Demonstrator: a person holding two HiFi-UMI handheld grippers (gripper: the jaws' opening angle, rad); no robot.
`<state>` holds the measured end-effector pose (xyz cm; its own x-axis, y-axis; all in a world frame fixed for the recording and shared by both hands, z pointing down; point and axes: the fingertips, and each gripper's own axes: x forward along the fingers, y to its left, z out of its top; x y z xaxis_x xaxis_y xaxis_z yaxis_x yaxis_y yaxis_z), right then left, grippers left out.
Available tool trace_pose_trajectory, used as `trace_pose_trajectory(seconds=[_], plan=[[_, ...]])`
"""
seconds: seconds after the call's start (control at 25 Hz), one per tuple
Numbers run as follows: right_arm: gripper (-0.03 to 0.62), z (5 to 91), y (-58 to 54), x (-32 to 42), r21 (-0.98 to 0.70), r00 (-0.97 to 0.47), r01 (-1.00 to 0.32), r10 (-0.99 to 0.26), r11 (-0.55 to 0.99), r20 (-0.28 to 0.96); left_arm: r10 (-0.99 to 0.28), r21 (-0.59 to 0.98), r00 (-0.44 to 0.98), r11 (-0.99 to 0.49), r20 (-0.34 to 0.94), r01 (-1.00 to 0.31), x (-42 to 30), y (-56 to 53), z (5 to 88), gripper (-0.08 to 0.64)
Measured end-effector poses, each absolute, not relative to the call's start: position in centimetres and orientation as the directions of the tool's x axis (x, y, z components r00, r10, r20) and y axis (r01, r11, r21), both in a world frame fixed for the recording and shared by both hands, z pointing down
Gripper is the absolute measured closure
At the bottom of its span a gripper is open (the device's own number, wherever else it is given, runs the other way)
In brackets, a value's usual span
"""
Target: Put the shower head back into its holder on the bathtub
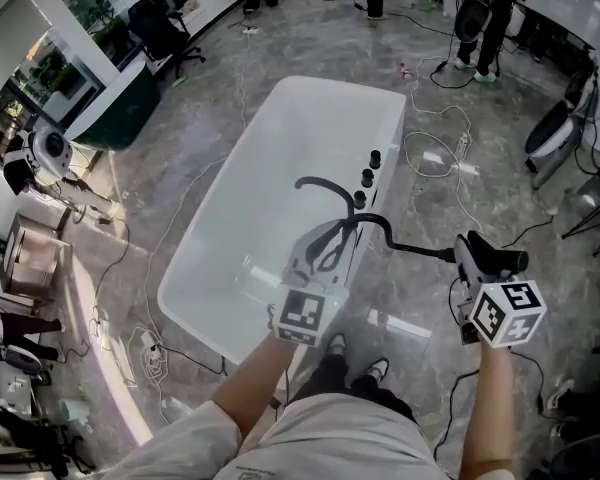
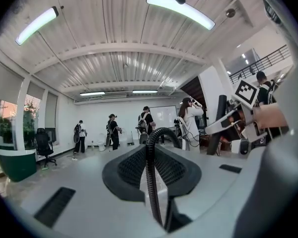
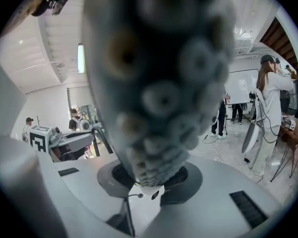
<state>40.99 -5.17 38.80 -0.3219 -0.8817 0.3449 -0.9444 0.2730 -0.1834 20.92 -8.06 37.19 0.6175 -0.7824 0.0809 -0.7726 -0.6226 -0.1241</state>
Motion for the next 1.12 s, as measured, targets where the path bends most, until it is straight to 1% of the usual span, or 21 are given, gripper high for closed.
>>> trace_pose_trajectory(seconds=[0.24,0.44,0.68,0.88,1.12], plan=[[0.483,37.6,-6.2,41.8,-0.254,-0.334,-0.931,-0.889,0.261,0.313,-0.761,-0.179,0.648,-0.634,-0.024,-0.752,23.4,-10.2,32.3,0.505],[0.483,36.0,-7.0,43.3,-0.268,-0.322,-0.931,-0.901,0.247,0.290,-0.725,-0.220,0.686,-0.660,-0.064,-0.718,26.0,-11.9,29.5,0.505],[0.483,34.7,-8.1,44.0,-0.252,-0.311,-0.936,-0.915,0.247,0.258,-0.702,-0.192,0.703,-0.679,-0.114,-0.709,27.5,-15.0,26.8,0.505],[0.483,34.4,-9.5,44.5,-0.243,-0.263,-0.949,-0.932,0.202,0.251,-0.664,-0.199,0.733,-0.706,-0.147,-0.679,28.9,-17.7,26.2,0.505],[0.483,34.2,-11.2,46.1,-0.214,-0.177,-0.969,-0.949,0.122,0.261,-0.596,-0.120,0.781,-0.775,-0.187,-0.621,31.9,-21.2,26.4,0.505]])
